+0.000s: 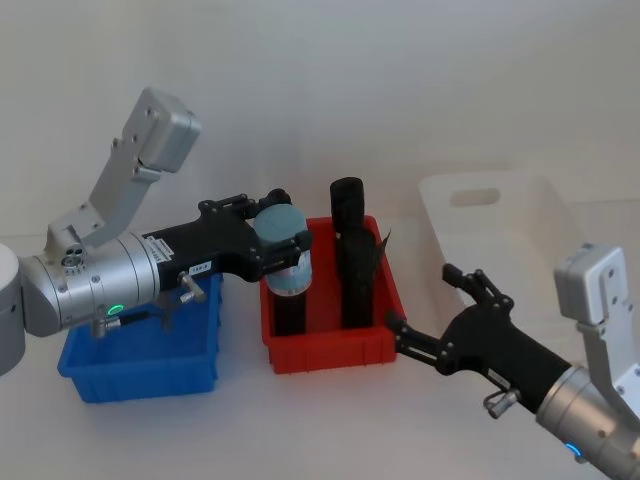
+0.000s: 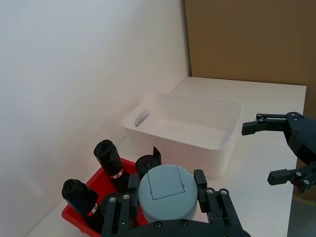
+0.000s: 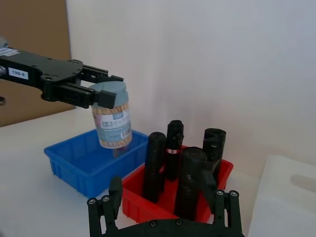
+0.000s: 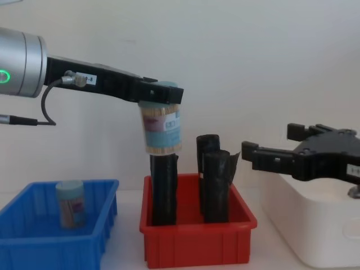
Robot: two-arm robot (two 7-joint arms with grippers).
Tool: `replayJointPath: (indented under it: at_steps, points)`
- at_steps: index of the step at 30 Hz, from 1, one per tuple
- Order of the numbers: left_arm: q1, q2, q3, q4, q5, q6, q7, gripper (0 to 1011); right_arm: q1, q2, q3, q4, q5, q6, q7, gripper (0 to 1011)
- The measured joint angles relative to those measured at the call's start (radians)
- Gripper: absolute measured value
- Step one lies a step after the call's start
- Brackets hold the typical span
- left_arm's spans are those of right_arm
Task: Pick the cotton swabs from the blue box and place them into the white box.
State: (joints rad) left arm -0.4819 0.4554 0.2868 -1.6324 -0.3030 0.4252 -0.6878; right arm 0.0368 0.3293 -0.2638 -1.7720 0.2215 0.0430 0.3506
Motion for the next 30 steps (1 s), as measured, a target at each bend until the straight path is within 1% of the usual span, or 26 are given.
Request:
replayJointPath:
  at_steps: [1,2,3,8,9,11,12,16,22,23,30]
  points:
    - [0.0,0.0,0.0,0.0,0.0,0.0,0.0,671,0.008,-0.003,-0.004,0.001,-0.005,0.002,0.02,1002]
    - [0.0,0.0,0.0,0.0,0.0,0.0,0.0,671,0.008,-0.003,-0.004,0.001,-0.005,0.002,0.02,1002]
    - [0.0,0.0,0.0,0.0,0.0,0.0,-0.001,671,0.016,-0.007,-0.008,0.003,-0.011,0.005,0.045,1002]
    - [-0.001,-0.001,0.001,-0.001,0.0,0.0,-0.002,671,0.048,-0.021,-0.019,0.013,-0.03,0.016,0.108,1002]
    - [-0.001,-0.001,0.001,-0.001,0.0,0.0,-0.002,671,0.061,-0.028,-0.024,0.018,-0.04,0.02,0.133,1002]
    - [-0.001,-0.001,0.001,-0.001,0.0,0.0,-0.003,671,0.075,-0.035,-0.029,0.026,-0.048,0.024,0.154,1002]
    - [-0.001,-0.001,0.001,-0.001,0.0,0.0,-0.003,671,0.089,-0.043,-0.034,0.033,-0.058,0.028,0.176,1002]
    - [-0.001,-0.001,0.001,-0.001,0.0,0.0,-0.003,671,0.124,-0.064,-0.046,0.056,-0.08,0.036,0.213,1002]
    - [-0.001,-0.001,0.001,-0.001,0.0,0.0,-0.004,671,0.171,-0.096,-0.062,0.091,-0.113,0.047,0.234,1002]
    - [-0.001,-0.001,0.001,-0.001,0.0,0.0,-0.004,671,0.183,-0.106,-0.066,0.103,-0.122,0.05,0.236,1002]
    - [-0.001,-0.001,0.001,-0.001,0.0,0.0,-0.005,671,0.226,-0.138,-0.081,0.146,-0.157,0.061,0.23,1002]
